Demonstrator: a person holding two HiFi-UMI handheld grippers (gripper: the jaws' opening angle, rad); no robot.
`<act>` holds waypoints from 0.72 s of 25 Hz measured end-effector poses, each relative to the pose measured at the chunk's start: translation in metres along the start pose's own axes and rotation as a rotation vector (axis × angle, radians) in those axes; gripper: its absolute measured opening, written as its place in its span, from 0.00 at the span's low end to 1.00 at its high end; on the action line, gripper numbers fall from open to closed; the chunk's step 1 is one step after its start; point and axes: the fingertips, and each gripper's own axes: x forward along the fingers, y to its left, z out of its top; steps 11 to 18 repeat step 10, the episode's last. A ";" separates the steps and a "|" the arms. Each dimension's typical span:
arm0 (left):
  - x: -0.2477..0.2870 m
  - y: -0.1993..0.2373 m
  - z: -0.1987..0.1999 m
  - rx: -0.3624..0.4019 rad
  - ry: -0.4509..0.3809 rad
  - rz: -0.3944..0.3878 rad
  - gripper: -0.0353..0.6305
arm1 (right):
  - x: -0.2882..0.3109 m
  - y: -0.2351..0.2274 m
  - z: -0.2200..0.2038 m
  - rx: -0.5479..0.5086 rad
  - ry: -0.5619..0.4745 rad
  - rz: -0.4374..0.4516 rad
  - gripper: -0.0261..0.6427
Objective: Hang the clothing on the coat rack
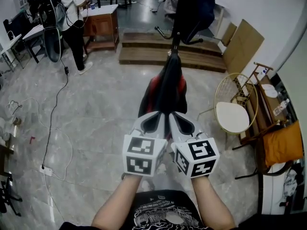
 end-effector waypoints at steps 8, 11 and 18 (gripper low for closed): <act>-0.001 0.000 -0.002 -0.002 0.004 0.001 0.06 | -0.001 -0.001 0.001 0.004 -0.006 -0.005 0.04; 0.000 -0.003 -0.003 0.002 0.007 -0.004 0.06 | -0.001 -0.002 0.000 0.005 -0.006 -0.005 0.04; 0.000 -0.003 -0.003 0.002 0.007 -0.004 0.06 | -0.001 -0.002 0.000 0.005 -0.006 -0.005 0.04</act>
